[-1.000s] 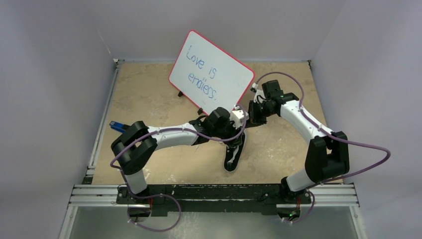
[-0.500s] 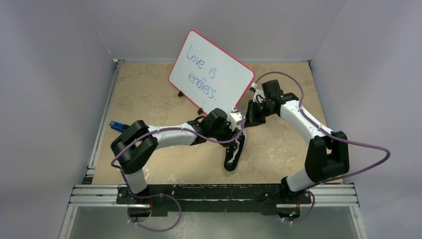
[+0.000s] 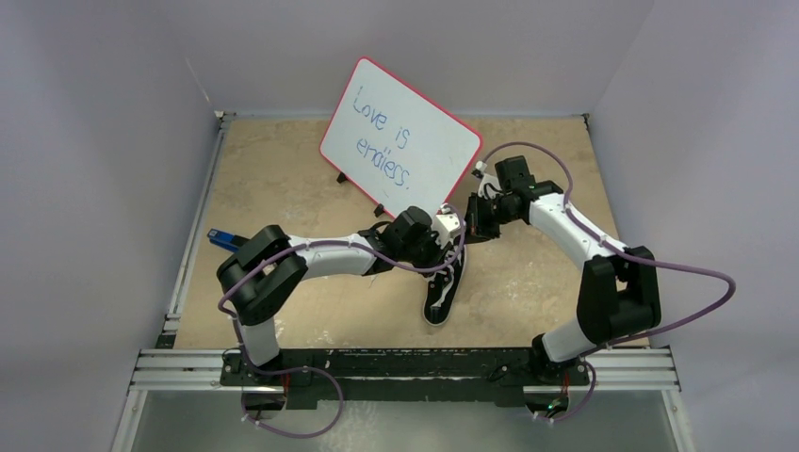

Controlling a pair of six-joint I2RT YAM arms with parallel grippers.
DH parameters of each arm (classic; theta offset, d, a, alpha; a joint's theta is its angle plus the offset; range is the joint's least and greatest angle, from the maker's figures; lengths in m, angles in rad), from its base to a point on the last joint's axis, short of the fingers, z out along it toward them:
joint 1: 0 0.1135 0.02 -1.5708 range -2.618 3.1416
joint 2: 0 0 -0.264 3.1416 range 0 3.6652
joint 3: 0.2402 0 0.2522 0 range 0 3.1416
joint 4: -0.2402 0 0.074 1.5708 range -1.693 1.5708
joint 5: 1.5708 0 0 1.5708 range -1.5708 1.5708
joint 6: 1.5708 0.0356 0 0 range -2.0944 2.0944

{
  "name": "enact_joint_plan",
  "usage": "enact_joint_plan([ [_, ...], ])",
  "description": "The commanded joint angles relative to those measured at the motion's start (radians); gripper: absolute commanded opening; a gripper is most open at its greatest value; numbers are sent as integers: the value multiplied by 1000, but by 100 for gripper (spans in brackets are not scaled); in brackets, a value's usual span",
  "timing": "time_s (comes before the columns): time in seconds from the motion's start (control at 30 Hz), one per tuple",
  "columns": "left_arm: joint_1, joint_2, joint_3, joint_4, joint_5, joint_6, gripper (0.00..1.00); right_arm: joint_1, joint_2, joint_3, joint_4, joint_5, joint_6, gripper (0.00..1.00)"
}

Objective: Tie the shoes

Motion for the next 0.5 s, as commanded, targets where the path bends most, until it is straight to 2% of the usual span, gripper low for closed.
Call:
enact_joint_plan([
  [0.0, 1, -8, 22, 40, -4, 1, 8, -15, 4, -27, 60, -60, 63, 0],
  [0.17, 1, -64, 3, 35, 33, -32, 0, -57, 24, -27, 90, -101, 92, 0],
  [0.27, 1, -95, -13, 44, 54, -54, 0, -60, 46, -22, 116, -122, 104, 0],
  [0.47, -5, -120, -2, 50, 104, -79, 0, -58, 94, -74, 276, -208, 197, 0],
])
